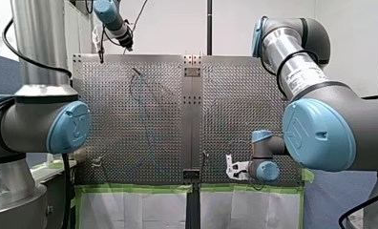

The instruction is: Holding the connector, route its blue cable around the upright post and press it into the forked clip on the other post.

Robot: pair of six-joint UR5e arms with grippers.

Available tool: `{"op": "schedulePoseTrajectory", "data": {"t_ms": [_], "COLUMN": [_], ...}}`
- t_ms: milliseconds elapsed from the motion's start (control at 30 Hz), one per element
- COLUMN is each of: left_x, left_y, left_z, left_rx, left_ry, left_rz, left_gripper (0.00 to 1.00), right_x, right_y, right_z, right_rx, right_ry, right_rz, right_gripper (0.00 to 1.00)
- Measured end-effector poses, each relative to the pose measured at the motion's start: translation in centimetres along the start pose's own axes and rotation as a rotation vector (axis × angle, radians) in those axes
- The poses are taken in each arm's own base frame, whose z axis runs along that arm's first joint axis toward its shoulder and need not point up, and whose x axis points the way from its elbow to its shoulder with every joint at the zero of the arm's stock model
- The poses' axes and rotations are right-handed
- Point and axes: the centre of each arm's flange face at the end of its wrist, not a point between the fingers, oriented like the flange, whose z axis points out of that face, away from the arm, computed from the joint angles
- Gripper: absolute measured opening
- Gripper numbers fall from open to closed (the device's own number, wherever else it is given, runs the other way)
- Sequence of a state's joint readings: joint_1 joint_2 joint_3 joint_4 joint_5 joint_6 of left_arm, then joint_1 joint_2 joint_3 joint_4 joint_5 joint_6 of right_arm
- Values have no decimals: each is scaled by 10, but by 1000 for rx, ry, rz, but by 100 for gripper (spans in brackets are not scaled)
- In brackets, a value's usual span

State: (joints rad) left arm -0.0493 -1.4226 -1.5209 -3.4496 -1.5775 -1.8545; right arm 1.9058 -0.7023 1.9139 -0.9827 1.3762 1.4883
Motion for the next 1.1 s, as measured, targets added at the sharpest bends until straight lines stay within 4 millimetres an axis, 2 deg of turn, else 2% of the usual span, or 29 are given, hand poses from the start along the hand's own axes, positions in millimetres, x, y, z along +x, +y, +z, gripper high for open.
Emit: {"op": "schedulePoseTrajectory", "data": {"t_ms": [367, 1100], "left_x": [6, 7], "left_y": [2, 18], "left_z": [7, 0], "left_rx": [-17, -198], "left_ry": [11, 10], "left_rz": [3, 14], "left_gripper": [100, 100], "right_x": [0, 1], "right_y": [0, -1], "right_z": [0, 0], "right_rx": [0, 0], "right_ry": [2, 5], "right_rz": [0, 0], "right_gripper": [0, 0]}}
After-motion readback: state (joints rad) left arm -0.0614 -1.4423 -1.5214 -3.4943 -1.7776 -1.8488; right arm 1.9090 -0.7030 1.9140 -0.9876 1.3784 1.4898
